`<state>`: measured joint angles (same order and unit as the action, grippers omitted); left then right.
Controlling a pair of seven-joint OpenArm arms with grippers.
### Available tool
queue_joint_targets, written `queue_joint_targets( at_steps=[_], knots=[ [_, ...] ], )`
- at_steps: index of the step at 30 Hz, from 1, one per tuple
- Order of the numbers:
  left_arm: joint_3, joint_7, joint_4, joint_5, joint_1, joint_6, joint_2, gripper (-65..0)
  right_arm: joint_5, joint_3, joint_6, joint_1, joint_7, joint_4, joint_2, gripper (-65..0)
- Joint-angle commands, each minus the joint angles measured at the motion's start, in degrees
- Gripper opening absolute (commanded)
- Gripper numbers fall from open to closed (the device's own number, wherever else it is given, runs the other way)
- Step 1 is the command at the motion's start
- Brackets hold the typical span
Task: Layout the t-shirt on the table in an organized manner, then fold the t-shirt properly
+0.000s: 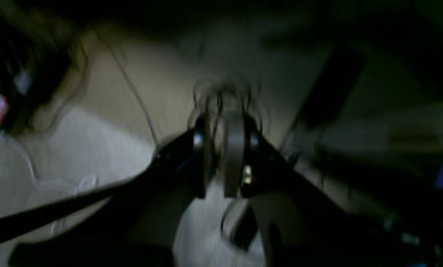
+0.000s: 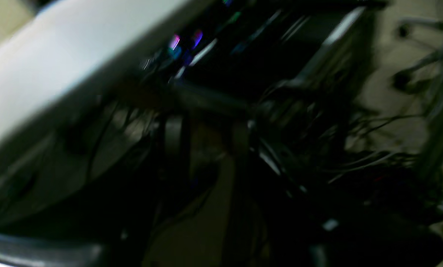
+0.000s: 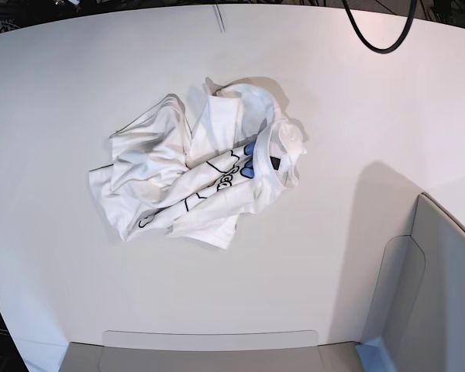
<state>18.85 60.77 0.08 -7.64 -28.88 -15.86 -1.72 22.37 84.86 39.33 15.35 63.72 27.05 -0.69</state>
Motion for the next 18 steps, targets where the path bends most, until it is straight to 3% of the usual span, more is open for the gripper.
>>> queue_joint_targets(
  at_steps=[1,4,8,14,15,18],
  knots=[
    [-1.05,0.02,-0.08,-0.32,-0.17,0.08,-0.79,-58.5,0.0,0.14,0.67,-0.19,1.9,0.6,0.56,-45.4],
    [-5.8,-3.32,-0.08,-0.32,0.97,0.08,-1.05,-58.5,7.39,0.14,0.67,-0.98,1.73,0.6,0.29,-45.4],
    [-8.35,-4.38,-0.08,-0.4,2.29,0.16,-1.05,-58.5,23.12,0.14,0.67,-0.63,0.5,0.6,0.47,-45.4],
    [-8.43,-8.86,-0.08,-0.4,6.42,0.16,-1.05,-58.5,54.68,0.14,0.67,-1.77,-15.77,0.16,4.07,-45.4],
    [-8.43,-10.0,-0.08,-0.4,7.13,0.16,-1.14,-58.5,60.05,0.14,-1.57,-2.3,-18.84,-0.81,4.69,-45.4],
    [-8.43,-15.19,-0.08,-0.4,9.59,0.16,-2.2,-58.5,62.63,0.14,-17.84,-2.74,-25.17,-6.43,7.41,-45.4]
  ],
)
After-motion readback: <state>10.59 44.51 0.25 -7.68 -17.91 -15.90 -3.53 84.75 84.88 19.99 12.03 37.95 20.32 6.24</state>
